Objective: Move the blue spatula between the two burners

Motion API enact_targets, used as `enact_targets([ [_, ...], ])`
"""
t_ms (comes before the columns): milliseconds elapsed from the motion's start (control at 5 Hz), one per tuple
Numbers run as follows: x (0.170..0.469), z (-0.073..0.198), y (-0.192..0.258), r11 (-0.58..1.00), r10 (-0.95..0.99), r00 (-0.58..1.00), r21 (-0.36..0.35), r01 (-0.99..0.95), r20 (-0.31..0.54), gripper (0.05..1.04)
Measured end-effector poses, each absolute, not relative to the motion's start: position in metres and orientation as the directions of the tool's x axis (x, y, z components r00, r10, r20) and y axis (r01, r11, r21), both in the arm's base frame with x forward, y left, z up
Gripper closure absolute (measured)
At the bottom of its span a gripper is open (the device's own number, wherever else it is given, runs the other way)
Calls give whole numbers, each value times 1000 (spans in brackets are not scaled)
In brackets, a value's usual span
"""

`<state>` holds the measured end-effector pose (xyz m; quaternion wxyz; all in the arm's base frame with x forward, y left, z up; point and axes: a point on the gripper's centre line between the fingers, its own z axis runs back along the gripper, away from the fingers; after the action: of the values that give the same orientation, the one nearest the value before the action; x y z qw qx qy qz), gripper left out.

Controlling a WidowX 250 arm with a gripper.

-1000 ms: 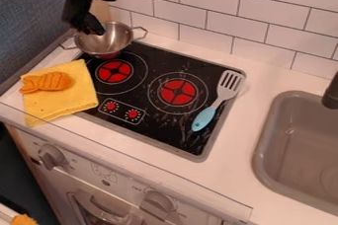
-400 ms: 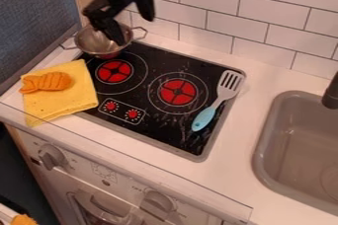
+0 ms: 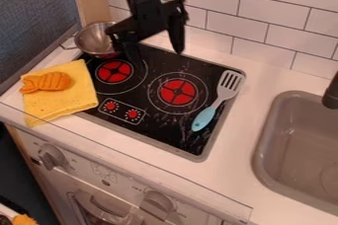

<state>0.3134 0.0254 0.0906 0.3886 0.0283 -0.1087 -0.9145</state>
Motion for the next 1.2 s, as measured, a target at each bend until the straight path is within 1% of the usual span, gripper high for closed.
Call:
enact_targets([
  [200,312,75,2,-826,-541,-841,173,537,24,83],
  [400,314,59,-22,-905,-406,-914,129,406,29,83],
  [600,314,40,-38,-952,-286,-957,99,290,55,83],
  [800,317,24,-46,-971,-219,-973,83,225,73,83],
  [1000,322,9,-44,-980,-186,-979,57,191,86,145],
  [1200,328,6,-41,-988,-154,-986,24,155,65,432],
])
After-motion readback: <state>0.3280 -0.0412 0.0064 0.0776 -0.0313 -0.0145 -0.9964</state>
